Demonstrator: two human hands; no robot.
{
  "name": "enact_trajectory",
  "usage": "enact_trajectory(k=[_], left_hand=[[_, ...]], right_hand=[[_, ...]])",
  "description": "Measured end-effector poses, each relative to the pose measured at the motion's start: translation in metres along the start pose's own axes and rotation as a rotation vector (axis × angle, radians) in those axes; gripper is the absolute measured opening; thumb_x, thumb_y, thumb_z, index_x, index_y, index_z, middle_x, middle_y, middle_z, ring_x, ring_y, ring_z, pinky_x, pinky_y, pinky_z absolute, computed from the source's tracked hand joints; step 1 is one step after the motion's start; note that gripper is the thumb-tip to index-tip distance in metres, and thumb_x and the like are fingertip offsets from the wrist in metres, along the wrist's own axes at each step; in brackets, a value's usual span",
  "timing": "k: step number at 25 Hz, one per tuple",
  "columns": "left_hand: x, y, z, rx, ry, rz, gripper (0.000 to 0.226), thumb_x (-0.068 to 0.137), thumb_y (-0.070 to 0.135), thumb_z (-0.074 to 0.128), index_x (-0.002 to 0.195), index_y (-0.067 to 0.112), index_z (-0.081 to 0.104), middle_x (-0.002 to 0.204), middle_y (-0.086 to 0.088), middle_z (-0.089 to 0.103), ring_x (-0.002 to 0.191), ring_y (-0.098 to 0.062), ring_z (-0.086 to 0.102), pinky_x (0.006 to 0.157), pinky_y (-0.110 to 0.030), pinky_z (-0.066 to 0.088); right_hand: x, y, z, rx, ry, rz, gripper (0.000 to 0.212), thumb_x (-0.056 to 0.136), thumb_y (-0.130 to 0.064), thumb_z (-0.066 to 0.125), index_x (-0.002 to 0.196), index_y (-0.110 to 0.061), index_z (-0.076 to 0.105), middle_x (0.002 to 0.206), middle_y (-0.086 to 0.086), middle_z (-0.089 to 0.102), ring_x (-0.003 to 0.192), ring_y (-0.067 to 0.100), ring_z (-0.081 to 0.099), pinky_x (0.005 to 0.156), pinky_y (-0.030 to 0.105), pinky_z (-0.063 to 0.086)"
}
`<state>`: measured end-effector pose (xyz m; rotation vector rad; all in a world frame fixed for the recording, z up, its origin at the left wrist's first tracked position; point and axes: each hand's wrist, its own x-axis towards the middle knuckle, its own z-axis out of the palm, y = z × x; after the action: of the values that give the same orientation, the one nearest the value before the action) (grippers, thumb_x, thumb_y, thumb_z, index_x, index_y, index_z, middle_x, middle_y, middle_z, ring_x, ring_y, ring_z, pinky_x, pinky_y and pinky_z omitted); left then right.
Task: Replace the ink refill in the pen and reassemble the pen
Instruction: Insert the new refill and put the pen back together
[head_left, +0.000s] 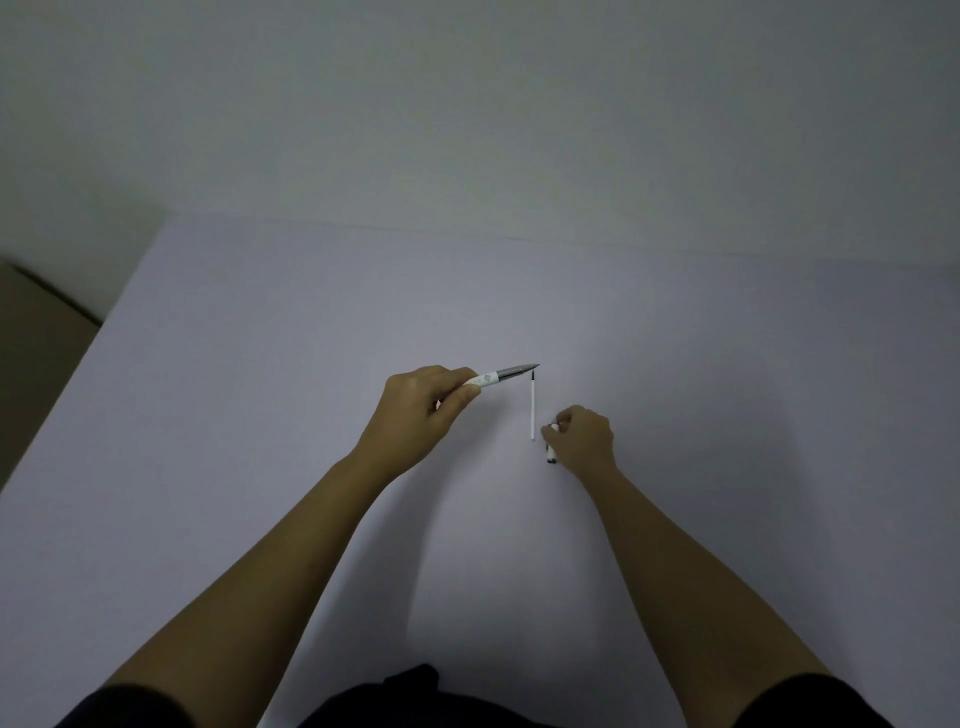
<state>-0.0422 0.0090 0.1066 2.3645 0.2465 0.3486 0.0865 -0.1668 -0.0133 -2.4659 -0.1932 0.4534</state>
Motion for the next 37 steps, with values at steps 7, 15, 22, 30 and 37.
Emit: enact_trajectory(k=[7,15,22,30,37], left_hand=[[0.002,0.002,-0.002,-0.012,0.023,-0.012,0.014,0.091,0.021,0.055,0.097,0.016,0.068,0.057,0.005,0.048,0.054,-0.007,0.044,0.056,-0.013,0.033],[0.002,0.003,-0.001,-0.009,0.103,-0.038,0.015,0.091,0.020,0.054,0.088,0.011,0.066,0.056,-0.007,0.052,0.055,-0.018,0.044,0.054,-0.019,0.031],[0.001,0.005,-0.005,-0.026,0.146,-0.049,0.014,0.092,0.022,0.053,0.085,0.016,0.065,0.055,0.000,0.045,0.051,-0.010,0.040,0.050,-0.016,0.029],[0.002,0.008,-0.008,-0.018,0.154,-0.022,0.014,0.091,0.020,0.055,0.086,0.014,0.066,0.056,-0.002,0.049,0.053,-0.013,0.041,0.051,-0.015,0.028],[0.005,0.012,-0.007,-0.028,0.166,0.008,0.013,0.091,0.020,0.055,0.089,0.015,0.067,0.056,-0.005,0.051,0.052,-0.012,0.041,0.051,-0.015,0.028]], right_hand=[[0.007,-0.052,-0.056,0.524,0.263,0.044,0.013,0.075,-0.026,0.072,0.083,-0.019,0.063,0.080,0.001,0.069,0.077,0.017,0.064,0.061,0.006,0.042],[-0.014,-0.095,-0.086,1.054,0.121,-0.062,0.014,0.076,-0.020,0.074,0.077,-0.015,0.060,0.081,0.004,0.073,0.077,0.013,0.071,0.069,0.019,0.055],[-0.021,-0.099,-0.091,1.096,0.113,-0.032,0.014,0.080,-0.018,0.071,0.079,-0.013,0.058,0.083,0.003,0.071,0.073,0.009,0.070,0.068,0.017,0.054],[-0.029,-0.104,-0.092,1.098,0.081,-0.048,0.014,0.081,-0.018,0.071,0.078,-0.013,0.058,0.083,0.003,0.072,0.074,0.009,0.070,0.067,0.016,0.055],[-0.038,-0.113,-0.086,1.047,0.027,-0.070,0.015,0.081,-0.018,0.071,0.080,-0.010,0.058,0.086,0.007,0.071,0.076,0.014,0.071,0.070,0.019,0.055]])
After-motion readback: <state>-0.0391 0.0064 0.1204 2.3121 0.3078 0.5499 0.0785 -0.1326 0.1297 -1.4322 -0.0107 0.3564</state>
